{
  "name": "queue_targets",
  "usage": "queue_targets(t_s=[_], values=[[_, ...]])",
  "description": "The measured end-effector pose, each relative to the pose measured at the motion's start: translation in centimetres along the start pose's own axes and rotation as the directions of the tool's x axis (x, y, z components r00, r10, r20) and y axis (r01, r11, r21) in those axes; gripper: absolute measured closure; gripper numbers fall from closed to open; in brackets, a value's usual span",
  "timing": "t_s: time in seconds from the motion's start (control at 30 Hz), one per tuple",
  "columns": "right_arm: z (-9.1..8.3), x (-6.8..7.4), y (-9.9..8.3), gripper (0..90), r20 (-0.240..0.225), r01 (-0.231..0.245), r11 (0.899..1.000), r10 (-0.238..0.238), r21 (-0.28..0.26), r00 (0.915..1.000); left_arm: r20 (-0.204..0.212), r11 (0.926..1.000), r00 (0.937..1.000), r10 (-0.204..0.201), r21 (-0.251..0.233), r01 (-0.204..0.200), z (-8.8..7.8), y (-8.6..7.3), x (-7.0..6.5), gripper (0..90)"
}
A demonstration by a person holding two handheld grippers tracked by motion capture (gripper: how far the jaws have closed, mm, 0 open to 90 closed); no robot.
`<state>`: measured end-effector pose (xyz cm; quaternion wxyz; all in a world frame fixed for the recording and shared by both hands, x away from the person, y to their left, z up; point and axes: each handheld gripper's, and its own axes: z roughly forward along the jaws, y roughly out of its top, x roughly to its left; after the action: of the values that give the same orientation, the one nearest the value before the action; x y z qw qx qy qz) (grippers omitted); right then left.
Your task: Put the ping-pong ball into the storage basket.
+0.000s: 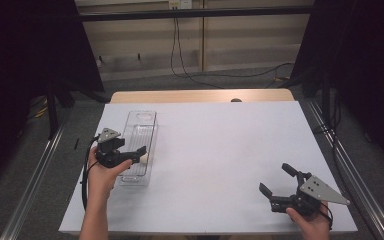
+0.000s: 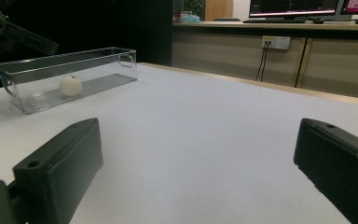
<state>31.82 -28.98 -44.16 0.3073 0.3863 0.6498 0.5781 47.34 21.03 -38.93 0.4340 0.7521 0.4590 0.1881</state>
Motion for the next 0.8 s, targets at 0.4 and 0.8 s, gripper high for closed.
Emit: queue_targets(t_s=[0.4,0.8], values=[[-0.1,-0.1,0.0,0.7,0.005,0.003,1.0,-0.003,0.0,1.0,0.039,0.9988,0.999,0.024,-0.044,-0.022,-0.8,-0.3,-0.3,4.1],[-0.1,-0.2,0.0,0.7,0.003,0.001,1.0,-0.001,-0.004,1.0,0.053,0.9964,0.9981,0.032,-0.08,-0.028,-1.1,-0.9,-0.5,3.2]])
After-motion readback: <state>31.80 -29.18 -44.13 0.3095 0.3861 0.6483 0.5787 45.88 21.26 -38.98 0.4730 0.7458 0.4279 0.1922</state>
